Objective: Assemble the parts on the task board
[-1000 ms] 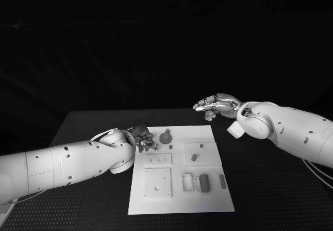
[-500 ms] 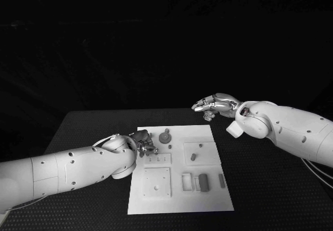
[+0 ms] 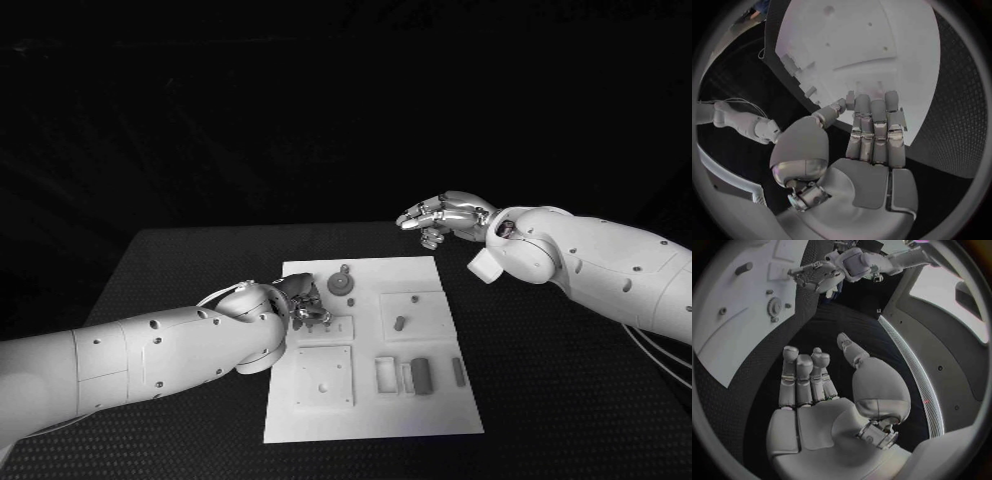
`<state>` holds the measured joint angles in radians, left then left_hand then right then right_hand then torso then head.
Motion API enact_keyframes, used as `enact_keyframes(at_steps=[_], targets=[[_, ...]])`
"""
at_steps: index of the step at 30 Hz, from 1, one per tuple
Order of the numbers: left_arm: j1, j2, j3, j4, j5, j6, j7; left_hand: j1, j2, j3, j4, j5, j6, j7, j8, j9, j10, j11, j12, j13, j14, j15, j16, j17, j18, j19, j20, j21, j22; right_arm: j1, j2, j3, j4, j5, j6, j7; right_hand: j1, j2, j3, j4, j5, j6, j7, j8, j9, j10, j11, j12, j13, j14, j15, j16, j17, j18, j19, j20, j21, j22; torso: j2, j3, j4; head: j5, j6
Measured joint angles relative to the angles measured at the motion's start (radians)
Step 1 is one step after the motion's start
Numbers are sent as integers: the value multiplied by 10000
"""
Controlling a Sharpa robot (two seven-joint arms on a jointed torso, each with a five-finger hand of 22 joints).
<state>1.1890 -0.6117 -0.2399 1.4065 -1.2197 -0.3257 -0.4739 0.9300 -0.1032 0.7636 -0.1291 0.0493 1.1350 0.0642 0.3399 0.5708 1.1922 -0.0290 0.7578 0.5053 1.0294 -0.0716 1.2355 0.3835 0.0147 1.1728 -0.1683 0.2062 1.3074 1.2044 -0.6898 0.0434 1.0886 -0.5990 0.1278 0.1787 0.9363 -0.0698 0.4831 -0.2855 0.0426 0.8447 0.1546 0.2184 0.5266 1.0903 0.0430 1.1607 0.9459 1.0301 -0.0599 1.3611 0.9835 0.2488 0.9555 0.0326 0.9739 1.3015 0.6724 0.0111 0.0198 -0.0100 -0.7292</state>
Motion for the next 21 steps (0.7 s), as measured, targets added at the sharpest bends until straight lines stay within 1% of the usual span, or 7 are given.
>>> enact_keyframes(at_steps=[3, 6, 13, 21], targets=[[-47, 17, 0, 8, -185, 146, -6, -1, 8, -48, -6, 0, 6, -7, 0, 0, 3, -2, -29, -11, 0, 1, 0, -21, 0, -23, -21, 0, 0, -5, -1, 0, 0, -5, 22, -17, 0, 0, 0, 0, 0, 0, 0, 0, 0, 1, 0, 0, -10, 0, 0, 0, 0, 0, 0, 0, 0, 0, 5, 1, -1, -32, -1], [-92, 57, 0, -9, -349, 272, -20, -5, 27, -55, 0, -1, 16, -18, -1, 0, 15, -14, -29, -11, 0, 1, -1, -28, 0, -40, -37, 0, -1, -5, 2, 0, -2, -9, 46, -32, 0, 0, 0, 0, 0, 0, 0, 0, 0, 1, 1, 0, -10, 1, 1, 0, 0, 0, 0, 0, 0, 0, 5, 4, -7, -35, 0], [-109, 84, 0, -97, -669, 401, -55, -24, 49, -84, 25, -2, 15, -21, -3, -11, 15, -13, -29, -11, 0, 3, -1, -34, 0, -41, -35, 40, -1, -7, 7, 0, 5, -26, 80, -52, 0, 0, 0, 0, 0, 0, 0, 0, 0, 3, 2, 0, -10, 1, 1, 0, 1, 1, 0, 0, 0, 0, -1, 7, -7, -40, -14], [-165, 139, 2, -176, -872, 412, -73, -23, 49, -195, 113, -3, 46, -54, -1, -8, 37, -34, -29, -10, 0, 4, 75, -62, 1, -42, -35, 79, 7, -7, 17, 0, 9, -63, 89, -63, 0, 0, 0, 0, 0, 0, 0, 0, 0, 18, 16, 0, -20, 2, 3, 0, -8, 0, 0, 0, 0, 0, -8, 8, -4, -20, -4]])
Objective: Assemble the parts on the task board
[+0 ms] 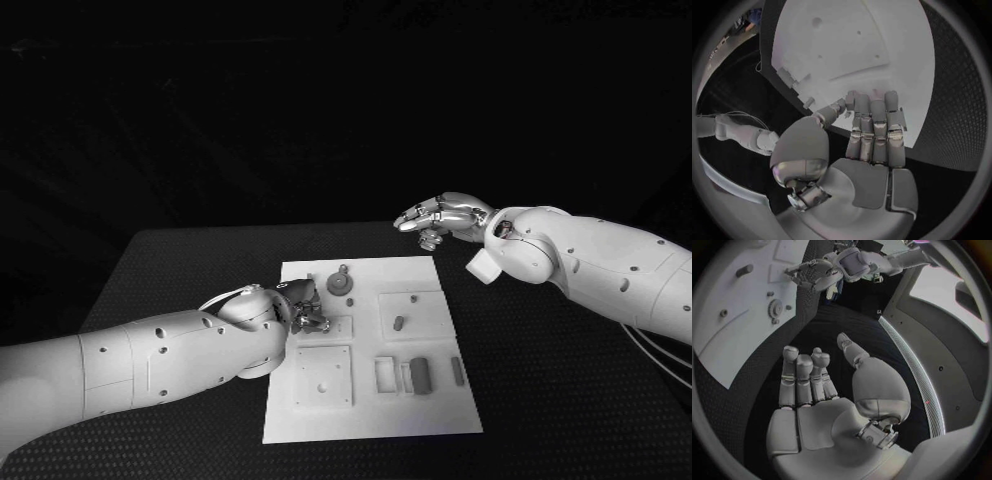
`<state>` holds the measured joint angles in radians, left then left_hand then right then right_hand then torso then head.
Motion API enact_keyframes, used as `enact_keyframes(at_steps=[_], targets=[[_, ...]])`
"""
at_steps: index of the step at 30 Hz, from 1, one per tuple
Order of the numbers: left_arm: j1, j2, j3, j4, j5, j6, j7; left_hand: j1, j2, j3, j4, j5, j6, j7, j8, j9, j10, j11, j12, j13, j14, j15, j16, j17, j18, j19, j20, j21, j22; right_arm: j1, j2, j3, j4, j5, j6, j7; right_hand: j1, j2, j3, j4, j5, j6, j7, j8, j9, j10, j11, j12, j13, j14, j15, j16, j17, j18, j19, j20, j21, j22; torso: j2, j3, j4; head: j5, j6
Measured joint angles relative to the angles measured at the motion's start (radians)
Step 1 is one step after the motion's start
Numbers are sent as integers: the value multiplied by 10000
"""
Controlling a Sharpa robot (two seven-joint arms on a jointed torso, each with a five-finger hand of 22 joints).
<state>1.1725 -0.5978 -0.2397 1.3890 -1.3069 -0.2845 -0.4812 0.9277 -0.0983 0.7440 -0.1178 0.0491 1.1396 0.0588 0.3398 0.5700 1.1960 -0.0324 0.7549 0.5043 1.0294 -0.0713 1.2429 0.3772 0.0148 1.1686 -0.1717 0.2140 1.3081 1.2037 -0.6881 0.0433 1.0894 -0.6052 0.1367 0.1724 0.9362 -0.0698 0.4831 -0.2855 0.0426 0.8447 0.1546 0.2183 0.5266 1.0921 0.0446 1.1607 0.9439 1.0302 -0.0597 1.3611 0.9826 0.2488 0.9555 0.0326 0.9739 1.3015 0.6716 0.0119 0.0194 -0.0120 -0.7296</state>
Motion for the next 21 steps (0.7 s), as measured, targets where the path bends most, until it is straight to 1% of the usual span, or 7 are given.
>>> enact_keyframes(at_steps=[8, 14, 17, 21], targets=[[-13, 17, 1, -66, -83, -5, 3, -9, -9, -94, 93, -1, 3, -5, 41, 4, 20, -18, 0, 0, 0, 0, 0, -43, -1, 0, 1, 0, -1, -2, 6, 0, -8, -18, 9, -19, 0, 0, -47, -7, 0, 0, 0, 0, -10, 1, 0, 0, -10, 1, 1, 0, 0, 1, 0, 0, 0, 0, 6, -2, 1, -23, 4], [-13, 29, 2, -149, -130, -36, 4, -110, -110, -78, 165, -1, 2, -6, 45, 8, 34, -30, 0, 9, -39, -39, 40, -60, 0, 0, 1, 0, -2, -3, 12, 0, -8, -29, 11, -34, 0, 0, -56, 2, 0, 0, 0, 0, -9, 2, 0, 0, -20, 2, 2, -1, -10, 42, -33, 33, 0, 0, 6, -6, 7, -35, -7], [-14, 41, 2, -187, -169, -93, 4, -110, -110, -60, 241, -1, 2, -7, 47, 9, 36, -31, 0, 18, -39, -39, 41, -70, 0, 0, 2, 38, -2, -3, 17, 0, -8, -32, 11, -40, 0, 0, -56, 2, 0, 0, 0, 0, -10, 3, 0, 0, -20, 13, 14, -1, -10, 56, -33, 34, 1, 0, 6, -9, 10, -36, -8], [-14, 61, 2, -226, -203, -187, 4, -124, -97, -52, 249, -1, 22, -33, 63, 9, 65, -53, 0, 48, -37, -41, 111, -82, 0, 3, -1, 80, -3, -3, 22, 0, -13, -35, 10, -47, 0, 0, -56, 1, 0, 0, 0, 0, -9, 4, 0, 0, -20, 14, 14, -1, -9, 56, -34, 34, 1, 0, 5, -11, 11, -36, -18]])
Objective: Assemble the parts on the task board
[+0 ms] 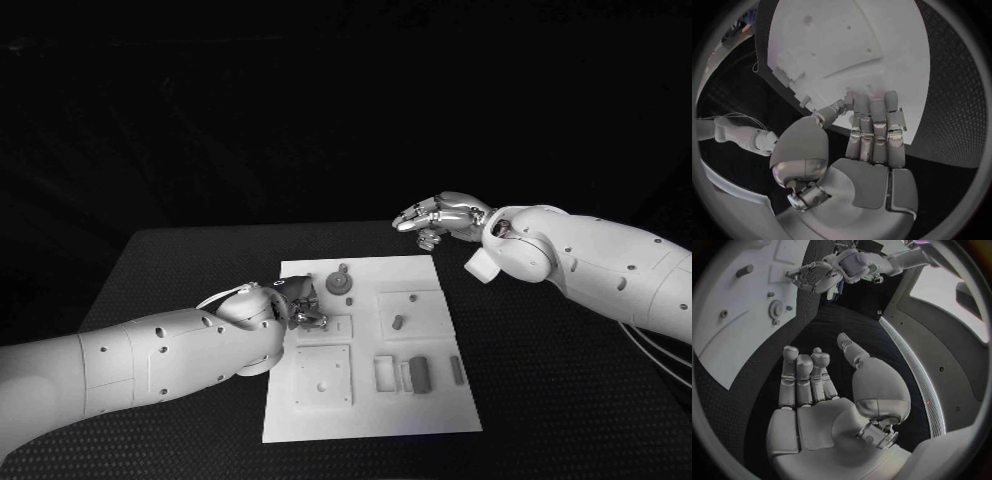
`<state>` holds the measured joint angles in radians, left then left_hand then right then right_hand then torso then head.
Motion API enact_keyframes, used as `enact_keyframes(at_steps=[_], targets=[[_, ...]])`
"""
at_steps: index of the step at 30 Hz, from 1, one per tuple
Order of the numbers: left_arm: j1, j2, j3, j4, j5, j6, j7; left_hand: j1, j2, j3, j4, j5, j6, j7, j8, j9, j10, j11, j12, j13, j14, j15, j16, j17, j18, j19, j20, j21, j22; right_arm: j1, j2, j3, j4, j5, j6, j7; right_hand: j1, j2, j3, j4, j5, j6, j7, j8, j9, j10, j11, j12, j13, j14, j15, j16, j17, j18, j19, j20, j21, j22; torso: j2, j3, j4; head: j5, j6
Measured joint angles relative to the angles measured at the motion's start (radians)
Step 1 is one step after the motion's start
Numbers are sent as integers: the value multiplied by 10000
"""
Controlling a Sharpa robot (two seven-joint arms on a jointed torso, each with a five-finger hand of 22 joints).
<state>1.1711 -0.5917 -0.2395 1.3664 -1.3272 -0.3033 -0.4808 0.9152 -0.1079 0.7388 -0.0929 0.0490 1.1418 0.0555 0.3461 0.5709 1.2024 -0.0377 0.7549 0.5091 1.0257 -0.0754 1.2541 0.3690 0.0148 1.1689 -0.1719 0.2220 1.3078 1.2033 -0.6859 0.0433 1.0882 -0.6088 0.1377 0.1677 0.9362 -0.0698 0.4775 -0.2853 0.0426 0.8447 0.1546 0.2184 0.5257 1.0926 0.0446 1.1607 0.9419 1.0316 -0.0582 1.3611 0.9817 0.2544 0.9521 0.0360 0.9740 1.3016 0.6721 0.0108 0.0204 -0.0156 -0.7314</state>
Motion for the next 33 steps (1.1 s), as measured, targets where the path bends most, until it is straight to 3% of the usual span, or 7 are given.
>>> enact_keyframes(at_steps=[21, 33], targets=[[-63, 144, 2, -171, 74, 101, 30, -135, -28, -237, 172, -37, 49, -5, 56, 36, 59, -36, 0, 52, 50, -48, 114, -79, 0, 53, -49, 73, -2, -5, 4, 0, -8, -94, 24, -28, 0, 0, 1, 0, 0, 0, 0, 0, 1, -5, -38, 0, -9, 1, 2, 0, 1, -14, 0, 0, 0, 0, -6, 2, -1, -47, -61], [-78, 176, 2, -222, 131, 109, 29, -329, -162, -928, 34, -28, 90, -41, 142, -4, 80, -57, 0, 91, 50, -49, 192, -215, 0, 30, -71, 137, -3, -6, 3, 0, -3, -104, 35, -43, 0, 0, 0, 0, 0, 0, 0, 0, -7, -32, -9, 0, -17, -8, 11, 0, -7, -64, 0, 1, 0, 1, -11, 10, -1, -58, -87]])
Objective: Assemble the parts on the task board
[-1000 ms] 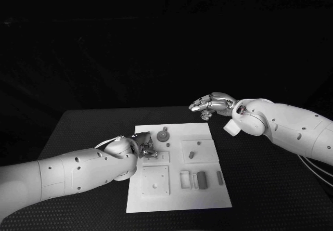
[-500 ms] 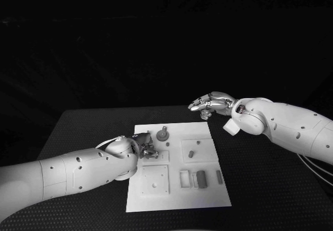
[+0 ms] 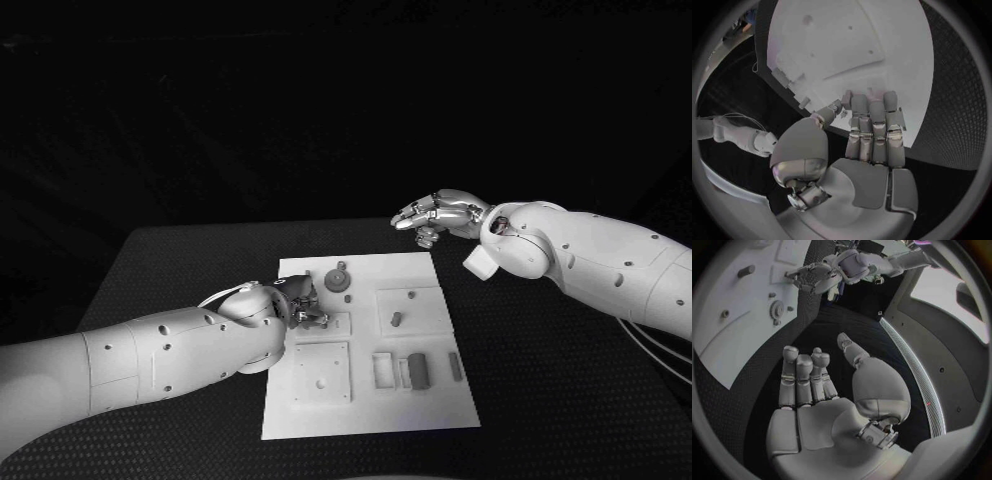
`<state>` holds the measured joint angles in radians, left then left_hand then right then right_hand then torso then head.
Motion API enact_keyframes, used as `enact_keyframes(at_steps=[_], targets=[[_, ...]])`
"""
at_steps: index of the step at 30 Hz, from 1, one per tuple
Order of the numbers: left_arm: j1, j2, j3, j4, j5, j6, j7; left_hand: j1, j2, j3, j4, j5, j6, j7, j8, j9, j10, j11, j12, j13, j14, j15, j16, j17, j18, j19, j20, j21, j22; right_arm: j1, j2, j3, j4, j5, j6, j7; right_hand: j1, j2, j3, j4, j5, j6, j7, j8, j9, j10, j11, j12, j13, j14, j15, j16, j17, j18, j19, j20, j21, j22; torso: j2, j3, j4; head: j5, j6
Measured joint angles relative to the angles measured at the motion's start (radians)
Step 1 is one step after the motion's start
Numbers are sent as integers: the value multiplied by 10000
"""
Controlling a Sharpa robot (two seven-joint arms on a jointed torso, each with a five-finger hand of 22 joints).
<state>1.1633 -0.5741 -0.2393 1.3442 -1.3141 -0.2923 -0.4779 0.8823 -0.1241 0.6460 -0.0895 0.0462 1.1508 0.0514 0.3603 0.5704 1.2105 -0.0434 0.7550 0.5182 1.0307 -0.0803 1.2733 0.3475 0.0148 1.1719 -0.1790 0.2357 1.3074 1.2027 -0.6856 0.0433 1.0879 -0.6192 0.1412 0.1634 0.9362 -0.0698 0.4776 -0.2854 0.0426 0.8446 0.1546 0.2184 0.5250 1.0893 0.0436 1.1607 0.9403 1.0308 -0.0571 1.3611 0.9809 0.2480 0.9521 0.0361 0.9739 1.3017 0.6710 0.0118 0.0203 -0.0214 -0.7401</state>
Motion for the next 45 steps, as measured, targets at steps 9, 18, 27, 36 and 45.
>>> enact_keyframes(at_steps=[9, 18, 27, 36, 45], targets=[[-3, 0, 0, -2, 50, 10, 1, -121, -121, -161, 60, 0, 16, -16, 8, -13, 12, -13, 0, 10, 0, 0, 0, -53, 0, -16, -15, 14, -1, -6, -4, 0, -2, -3, 11, -7, 0, 0, 0, 0, 0, 0, 0, 0, 0, -11, 13, 0, 1, -6, 6, 0, 1, -10, 0, 0, 0, 0, -1, -2, 0, -12, -14], [-4, -2, 0, -2, 75, 11, 1, -160, -161, -269, 58, 0, 15, -17, 8, -21, 12, -12, 0, 19, 0, 0, 39, -78, 0, -16, -15, 15, 4, -12, -7, 0, -2, -5, 19, -16, 0, 0, 0, 0, 0, 0, 0, 0, 1, -8, 12, 0, -9, -6, 6, 0, 1, -14, 0, 0, 0, -9, 0, -7, 5, -35, -19], [-5, 16, 2, -13, 78, -8, -2, 338, 270, -117, -542, 847, 14, -16, -13, -90, 9, -10, 69, 80, 57, -56, 183, -203, -1, -16, -14, 97, 5, -14, 6, 0, -6, -6, 24, -21, 0, 0, 1, 0, 0, 0, 0, 0, 1, -5, 11, 0, -8, -6, 7, 0, 1, -26, 0, 0, 0, -8, 2, -8, 6, -22, -19], [-16, 26, 6, -13, 96, -52, 3, 256, 456, -197, -899, 1693, 148, -77, 68, -113, 121, -87, 116, 146, 115, -109, 324, -341, -1, 61, -87, 232, 4, -15, 6, 0, -9, -7, 28, -25, -42, 42, 1, 0, 0, 0, 0, 0, -9, 11, 26, 0, -17, -6, 8, 0, -7, 13, 0, 0, 0, -8, -1, -9, 9, -35, -42], [-20, 27, 3, -34, 118, -135, -12, 216, 495, -223, -927, 1782, 177, -104, 125, -113, 141, -104, 154, 166, 177, -142, 349, -388, -2, 96, -121, 285, 3, -15, 2, 0, -9, -8, 38, -33, -41, 41, 1, 0, 0, -2, -2, 0, -8, 14, 25, 0, -16, -6, 9, 0, -7, 16, 0, 0, -39, -7, -1, -8, 6, -55, -43]])
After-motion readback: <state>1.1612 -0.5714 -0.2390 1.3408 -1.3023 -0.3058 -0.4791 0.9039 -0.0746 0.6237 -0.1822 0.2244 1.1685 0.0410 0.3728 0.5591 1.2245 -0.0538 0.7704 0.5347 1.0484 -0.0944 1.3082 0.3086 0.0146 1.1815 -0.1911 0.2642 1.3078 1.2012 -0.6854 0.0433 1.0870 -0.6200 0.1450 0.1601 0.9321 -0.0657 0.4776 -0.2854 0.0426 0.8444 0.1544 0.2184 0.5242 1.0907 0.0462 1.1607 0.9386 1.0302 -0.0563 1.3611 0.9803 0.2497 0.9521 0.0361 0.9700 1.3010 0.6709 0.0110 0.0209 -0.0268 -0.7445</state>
